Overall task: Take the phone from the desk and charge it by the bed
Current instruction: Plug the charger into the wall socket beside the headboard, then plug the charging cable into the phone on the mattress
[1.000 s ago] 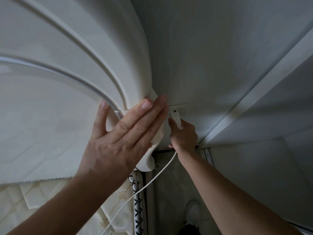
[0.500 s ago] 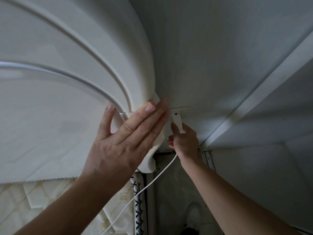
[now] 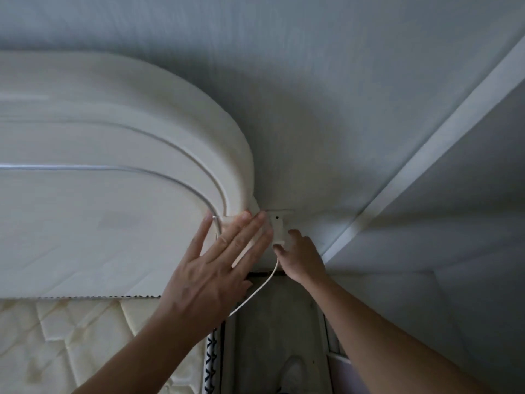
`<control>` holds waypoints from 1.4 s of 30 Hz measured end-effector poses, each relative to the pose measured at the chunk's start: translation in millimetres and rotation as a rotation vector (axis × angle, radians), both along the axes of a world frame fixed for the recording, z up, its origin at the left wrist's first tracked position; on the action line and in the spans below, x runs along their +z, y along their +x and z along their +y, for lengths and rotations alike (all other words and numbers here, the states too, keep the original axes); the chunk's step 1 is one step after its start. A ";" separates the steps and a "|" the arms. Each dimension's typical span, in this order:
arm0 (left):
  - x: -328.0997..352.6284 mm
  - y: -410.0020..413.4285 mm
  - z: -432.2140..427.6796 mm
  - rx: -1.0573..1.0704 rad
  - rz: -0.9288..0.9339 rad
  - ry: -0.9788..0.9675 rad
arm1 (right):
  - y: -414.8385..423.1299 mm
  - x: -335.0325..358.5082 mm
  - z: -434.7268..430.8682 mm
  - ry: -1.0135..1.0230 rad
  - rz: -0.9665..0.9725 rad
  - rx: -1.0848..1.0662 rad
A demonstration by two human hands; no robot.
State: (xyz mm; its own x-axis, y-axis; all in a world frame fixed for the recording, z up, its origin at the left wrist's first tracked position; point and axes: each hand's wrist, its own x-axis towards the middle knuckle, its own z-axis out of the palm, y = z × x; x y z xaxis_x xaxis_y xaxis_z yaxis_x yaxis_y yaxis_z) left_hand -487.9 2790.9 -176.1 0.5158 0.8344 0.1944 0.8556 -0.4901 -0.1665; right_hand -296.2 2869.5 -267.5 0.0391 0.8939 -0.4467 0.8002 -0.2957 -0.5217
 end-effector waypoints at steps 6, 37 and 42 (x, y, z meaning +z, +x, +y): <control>36.7 5.7 -47.8 0.194 -0.171 -0.167 | 13.5 84.4 -70.5 0.291 -0.284 0.297; 82.4 -187.6 -369.2 1.288 -0.478 -0.017 | -291.2 198.9 -279.8 0.728 -0.066 1.146; 84.3 -201.4 -415.8 1.576 -0.478 0.025 | -354.5 191.9 -307.2 0.706 0.015 1.424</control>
State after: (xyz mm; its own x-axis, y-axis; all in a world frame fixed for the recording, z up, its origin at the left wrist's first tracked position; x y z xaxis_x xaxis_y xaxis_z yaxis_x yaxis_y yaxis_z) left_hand -689.3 2375.0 -91.8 -0.8924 0.4405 0.0976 0.4505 0.8574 0.2488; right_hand -650.7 2562.3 -75.6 -0.9751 0.2125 0.0635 0.1925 0.9530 -0.2340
